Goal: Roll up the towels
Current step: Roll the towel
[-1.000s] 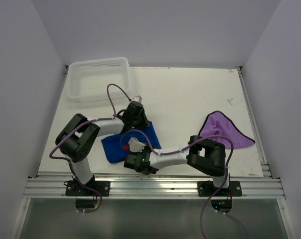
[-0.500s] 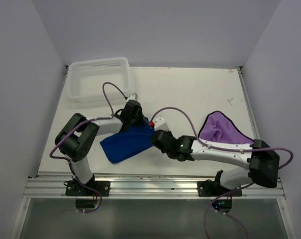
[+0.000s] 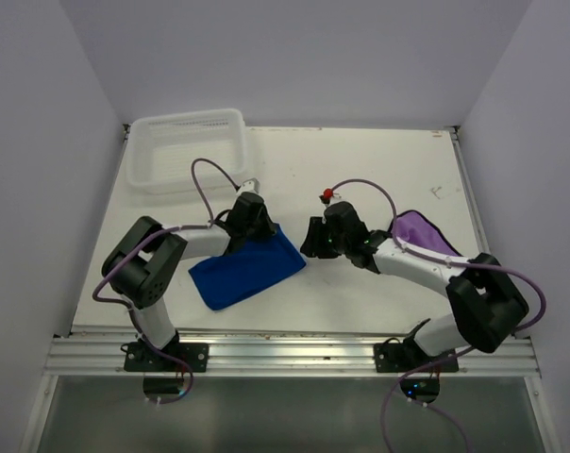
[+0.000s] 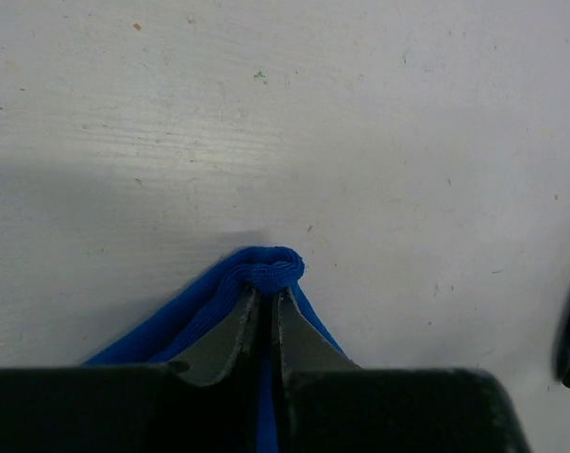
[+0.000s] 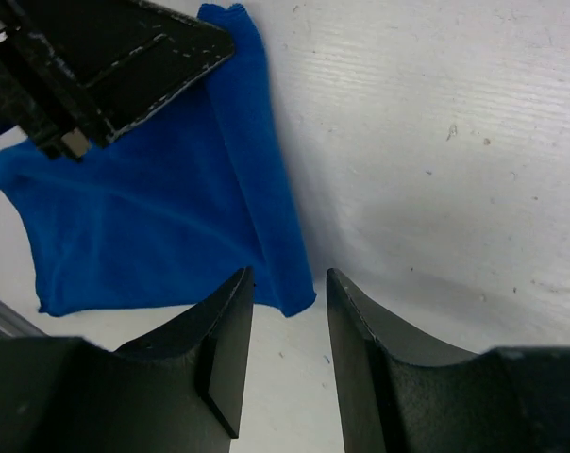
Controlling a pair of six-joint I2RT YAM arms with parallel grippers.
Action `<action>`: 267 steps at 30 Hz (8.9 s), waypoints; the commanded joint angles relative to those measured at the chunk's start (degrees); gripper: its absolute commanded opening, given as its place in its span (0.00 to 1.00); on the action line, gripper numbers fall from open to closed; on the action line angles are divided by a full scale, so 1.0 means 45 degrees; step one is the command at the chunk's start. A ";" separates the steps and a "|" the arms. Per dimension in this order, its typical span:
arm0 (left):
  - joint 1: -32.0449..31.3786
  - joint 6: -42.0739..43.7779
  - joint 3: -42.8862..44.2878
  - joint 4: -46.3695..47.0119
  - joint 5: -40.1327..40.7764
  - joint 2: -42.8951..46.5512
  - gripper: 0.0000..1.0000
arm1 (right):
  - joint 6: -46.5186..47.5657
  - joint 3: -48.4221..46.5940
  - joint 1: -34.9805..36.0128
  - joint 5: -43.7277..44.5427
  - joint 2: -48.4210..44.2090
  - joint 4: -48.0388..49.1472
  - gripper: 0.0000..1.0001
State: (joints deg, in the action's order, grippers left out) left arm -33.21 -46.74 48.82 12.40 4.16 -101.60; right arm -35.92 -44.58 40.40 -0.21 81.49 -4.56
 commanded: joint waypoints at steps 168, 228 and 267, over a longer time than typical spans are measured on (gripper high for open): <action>-0.0491 -0.3656 -0.4032 0.4197 -0.3874 0.1387 0.36 | 0.1305 -0.1389 0.6785 0.9465 0.1078 -0.2877 0.51; 0.0387 -0.2075 -0.1865 0.1659 -0.4285 0.2422 0.39 | 0.1752 0.1333 0.3791 0.4574 0.0992 0.0136 0.00; -0.0608 -0.2718 -0.2977 0.3160 -0.4655 0.2618 0.39 | 0.0581 -0.4702 0.8912 1.3893 0.6342 -0.6718 0.00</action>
State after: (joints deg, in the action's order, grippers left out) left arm -35.73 -58.02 36.60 21.39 -15.25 -88.79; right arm -30.89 -62.67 79.64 57.63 108.44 -29.69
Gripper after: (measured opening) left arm 0.394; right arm 0.181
